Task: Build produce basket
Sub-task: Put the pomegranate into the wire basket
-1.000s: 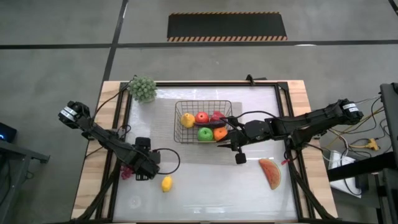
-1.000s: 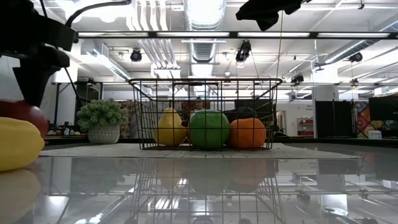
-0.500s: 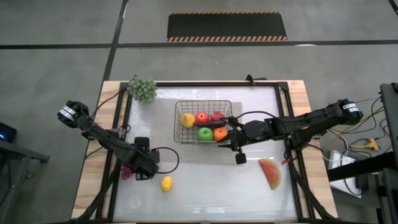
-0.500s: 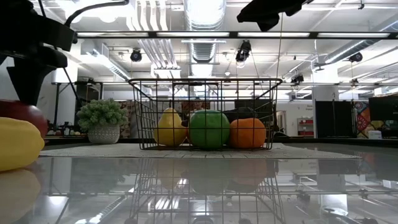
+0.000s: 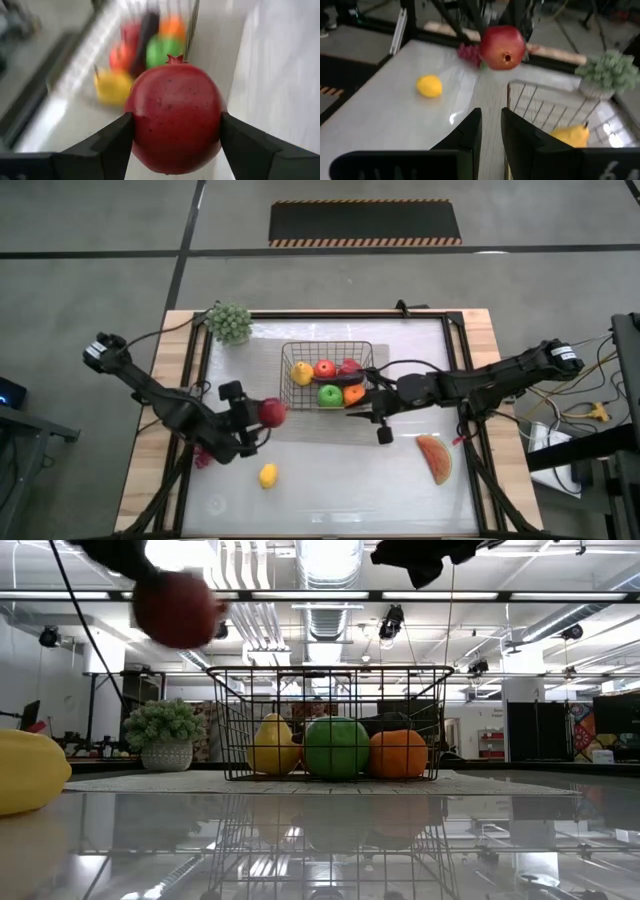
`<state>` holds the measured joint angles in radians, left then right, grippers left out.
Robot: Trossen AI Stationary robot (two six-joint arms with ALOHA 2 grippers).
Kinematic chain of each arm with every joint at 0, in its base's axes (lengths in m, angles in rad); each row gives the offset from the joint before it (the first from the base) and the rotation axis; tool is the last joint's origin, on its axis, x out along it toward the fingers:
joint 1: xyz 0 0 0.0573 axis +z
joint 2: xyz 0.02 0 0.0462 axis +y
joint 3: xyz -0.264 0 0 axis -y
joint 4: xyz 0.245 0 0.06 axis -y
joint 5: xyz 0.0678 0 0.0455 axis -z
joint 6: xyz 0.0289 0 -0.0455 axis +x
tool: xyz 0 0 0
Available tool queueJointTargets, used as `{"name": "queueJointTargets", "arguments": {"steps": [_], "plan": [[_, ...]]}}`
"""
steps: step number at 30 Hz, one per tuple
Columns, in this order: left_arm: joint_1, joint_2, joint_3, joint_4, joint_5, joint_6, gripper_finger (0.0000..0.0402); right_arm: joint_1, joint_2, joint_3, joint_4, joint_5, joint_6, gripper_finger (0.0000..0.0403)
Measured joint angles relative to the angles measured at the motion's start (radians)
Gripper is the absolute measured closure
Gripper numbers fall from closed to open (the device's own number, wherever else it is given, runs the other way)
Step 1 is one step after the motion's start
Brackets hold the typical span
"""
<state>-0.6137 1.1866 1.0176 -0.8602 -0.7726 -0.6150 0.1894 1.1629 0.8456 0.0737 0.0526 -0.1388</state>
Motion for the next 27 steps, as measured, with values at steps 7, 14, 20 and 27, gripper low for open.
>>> {"name": "queueJointTargets", "arguments": {"steps": [7,14,20,27], "plan": [[-0.009,-0.043,-0.077,0.421,-0.097,0.358,0.0155,0.0,0.009,-0.078,0.282,0.0,-0.039,0.0342],[-0.009,-0.043,-0.233,0.972,-0.097,0.739,0.0155,0.0,0.054,-0.081,0.43,-0.001,-0.042,0.0308],[-0.005,-0.042,-0.396,1.451,-0.097,0.974,0.0155,-0.002,0.114,-0.081,0.686,-0.001,-0.067,0.024],[0.018,-0.042,-0.519,1.814,-0.067,1.125,0.0155,-0.008,0.209,-0.075,0.98,-0.022,-0.112,0.0212]]}}
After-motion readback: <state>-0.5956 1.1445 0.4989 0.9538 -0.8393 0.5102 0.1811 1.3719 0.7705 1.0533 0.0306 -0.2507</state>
